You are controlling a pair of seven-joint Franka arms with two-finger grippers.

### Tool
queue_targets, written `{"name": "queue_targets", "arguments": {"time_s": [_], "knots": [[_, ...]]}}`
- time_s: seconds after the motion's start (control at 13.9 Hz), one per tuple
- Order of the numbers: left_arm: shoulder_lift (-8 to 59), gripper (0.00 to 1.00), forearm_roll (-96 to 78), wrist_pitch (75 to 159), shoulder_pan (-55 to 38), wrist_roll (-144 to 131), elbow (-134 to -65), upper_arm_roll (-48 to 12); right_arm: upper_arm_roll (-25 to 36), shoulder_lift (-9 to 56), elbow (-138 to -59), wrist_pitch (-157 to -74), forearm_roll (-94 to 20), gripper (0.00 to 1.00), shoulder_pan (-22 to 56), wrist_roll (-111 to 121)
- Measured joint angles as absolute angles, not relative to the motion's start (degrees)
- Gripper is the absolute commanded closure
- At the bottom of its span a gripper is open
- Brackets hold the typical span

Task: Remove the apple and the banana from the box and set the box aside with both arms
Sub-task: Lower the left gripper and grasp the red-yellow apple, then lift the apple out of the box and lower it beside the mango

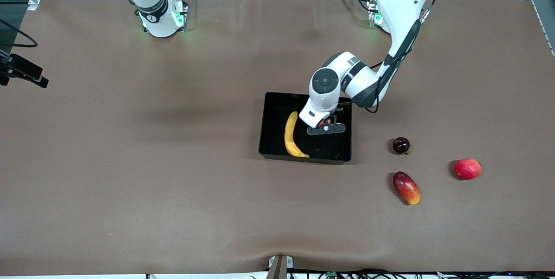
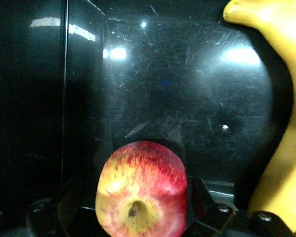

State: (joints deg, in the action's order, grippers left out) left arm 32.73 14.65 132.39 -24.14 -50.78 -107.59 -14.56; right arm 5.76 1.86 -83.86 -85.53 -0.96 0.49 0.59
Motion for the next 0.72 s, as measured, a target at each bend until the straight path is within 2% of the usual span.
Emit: {"name": "queue_targets", "arguments": {"time_s": [0.43, 0.72], "knots": [[32.18, 1.0, 14.67, 131.97, -23.76, -52.65, -103.93, -14.54, 5.86, 1.96, -83.86, -85.53, -1.08, 0.0, 0.48, 0.59], [28.95, 1.0, 14.67, 119.45, -22.91, -53.09, -93.28, -14.5, 5.86, 1.97, -83.86, -85.53, -1.12, 0.0, 0.48, 0.59]]}}
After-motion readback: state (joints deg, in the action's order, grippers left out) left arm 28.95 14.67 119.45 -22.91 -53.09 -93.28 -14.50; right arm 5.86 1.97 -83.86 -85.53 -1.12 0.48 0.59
